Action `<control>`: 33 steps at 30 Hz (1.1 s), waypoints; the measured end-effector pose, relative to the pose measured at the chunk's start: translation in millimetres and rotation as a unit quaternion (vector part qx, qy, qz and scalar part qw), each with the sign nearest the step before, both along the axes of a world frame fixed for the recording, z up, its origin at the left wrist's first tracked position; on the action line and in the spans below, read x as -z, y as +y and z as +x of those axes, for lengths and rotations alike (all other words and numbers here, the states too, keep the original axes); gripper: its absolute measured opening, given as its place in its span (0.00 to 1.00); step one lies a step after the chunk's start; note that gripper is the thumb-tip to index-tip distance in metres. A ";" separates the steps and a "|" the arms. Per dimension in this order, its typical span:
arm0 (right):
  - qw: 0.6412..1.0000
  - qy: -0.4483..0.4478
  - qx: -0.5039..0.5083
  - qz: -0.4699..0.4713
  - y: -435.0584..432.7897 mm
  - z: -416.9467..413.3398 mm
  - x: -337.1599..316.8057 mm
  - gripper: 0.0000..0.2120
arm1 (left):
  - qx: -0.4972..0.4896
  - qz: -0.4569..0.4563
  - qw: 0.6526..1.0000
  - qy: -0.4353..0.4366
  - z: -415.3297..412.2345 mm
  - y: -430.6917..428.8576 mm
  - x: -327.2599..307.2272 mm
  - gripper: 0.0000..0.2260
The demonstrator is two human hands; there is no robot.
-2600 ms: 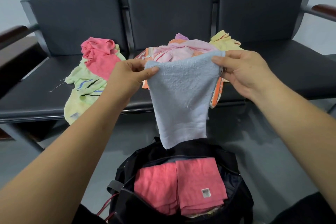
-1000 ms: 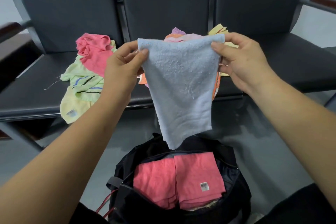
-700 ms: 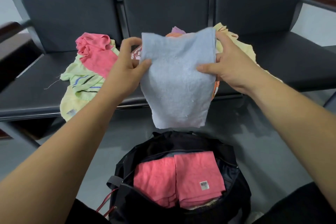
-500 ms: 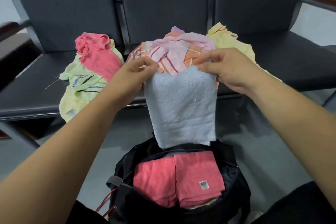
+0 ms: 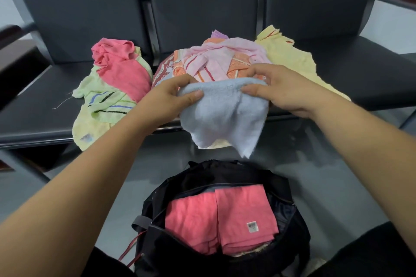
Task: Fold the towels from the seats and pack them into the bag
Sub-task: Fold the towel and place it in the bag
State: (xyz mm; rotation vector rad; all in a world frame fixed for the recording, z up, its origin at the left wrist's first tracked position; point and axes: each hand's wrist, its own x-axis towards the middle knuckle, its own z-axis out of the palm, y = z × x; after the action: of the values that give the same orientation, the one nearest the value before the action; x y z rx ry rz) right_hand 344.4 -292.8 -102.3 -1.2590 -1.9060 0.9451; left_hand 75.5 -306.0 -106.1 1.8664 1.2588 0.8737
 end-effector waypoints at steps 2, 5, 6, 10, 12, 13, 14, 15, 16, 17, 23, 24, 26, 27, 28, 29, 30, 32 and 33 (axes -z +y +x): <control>0.995 0.083 0.014 -0.050 -0.4 -2.5 1.1 0.02 | -0.021 -0.023 0.998 -0.051 1.2 0.8 1.2 0.04; 0.957 0.239 0.070 -0.150 2.2 -8.0 -1.1 0.05 | -0.089 -0.116 0.968 -0.203 5.7 4.9 2.6 0.06; 0.939 0.283 0.080 -0.178 3.4 -8.6 -2.4 0.08 | -0.091 -0.154 0.949 -0.259 6.5 6.2 2.3 0.09; 0.912 0.325 -0.032 -0.248 -1.1 -0.3 -10.8 0.25 | 0.016 -0.189 0.953 -0.237 -1.7 5.8 0.8 0.25; 0.949 0.212 -0.048 -0.227 -0.1 6.2 -11.0 0.25 | 0.024 -0.078 0.996 -0.023 -5.4 4.7 0.2 0.18; 0.973 0.135 -0.032 -0.187 2.3 8.5 -9.5 0.21 | 0.012 -0.021 0.998 0.057 -4.7 3.7 -0.7 0.12; 0.988 0.066 -0.010 -0.137 4.2 9.2 -8.3 0.16 | 0.005 0.012 0.996 0.093 -2.7 1.6 -2.1 0.08; 0.995 0.024 0.007 -0.097 5.8 8.6 -6.5 0.11 | 0.000 0.029 0.995 0.096 0.2 -0.4 -2.9 0.07; 0.997 0.018 0.017 -0.076 6.4 7.5 -5.2 0.09 | -0.009 0.038 0.995 0.092 2.5 -0.7 -2.2 0.07; 0.996 0.045 0.020 -0.071 6.1 6.0 -4.4 0.08 | -0.014 0.041 0.996 0.079 4.0 -0.1 -1.2 0.06; 0.990 0.127 0.020 -0.050 1.8 1.9 -0.3 0.10 | -0.063 -0.059 0.991 -0.104 4.4 3.0 2.1 0.04; 0.987 0.145 0.037 -0.053 2.0 1.3 0.1 0.11 | -0.086 -0.077 0.984 -0.134 5.5 3.9 2.7 0.04; 0.975 0.195 0.079 -0.078 2.7 -2.2 0.2 0.10 | -0.109 -0.113 0.967 -0.198 8.1 5.7 2.8 0.03; 0.967 0.217 0.099 -0.093 4.0 -3.3 0.8 0.09 | -0.101 -0.125 0.963 -0.217 8.1 6.5 2.6 0.03; 0.959 0.236 0.111 -0.108 4.8 -3.8 0.4 0.06 | -0.081 -0.134 0.963 -0.219 7.4 6.6 1.6 0.04; 0.953 0.252 0.116 -0.120 5.3 -3.3 -0.7 0.04 | -0.059 -0.142 0.966 -0.210 5.7 6.5 0.7 0.06; 0.949 0.264 0.111 -0.127 5.3 -1.9 -2.3 0.04 | -0.041 -0.139 0.972 -0.183 3.6 6.0 -0.2 0.11; 0.951 0.270 0.070 -0.134 5.1 2.7 -5.5 0.08 | -0.032 -0.089 0.992 -0.085 1.1 5.0 -1.4 0.18; 0.955 0.259 0.044 -0.137 4.2 4.7 -6.9 0.12 | -0.038 -0.054 0.997 -0.041 1.1 4.9 -0.9 0.18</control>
State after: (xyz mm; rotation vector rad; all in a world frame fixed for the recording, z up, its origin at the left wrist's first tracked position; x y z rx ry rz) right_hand 349.1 -288.6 -95.4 -1.0931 -1.3330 1.3699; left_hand 76.6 -301.1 -105.2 1.6922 1.3072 0.8951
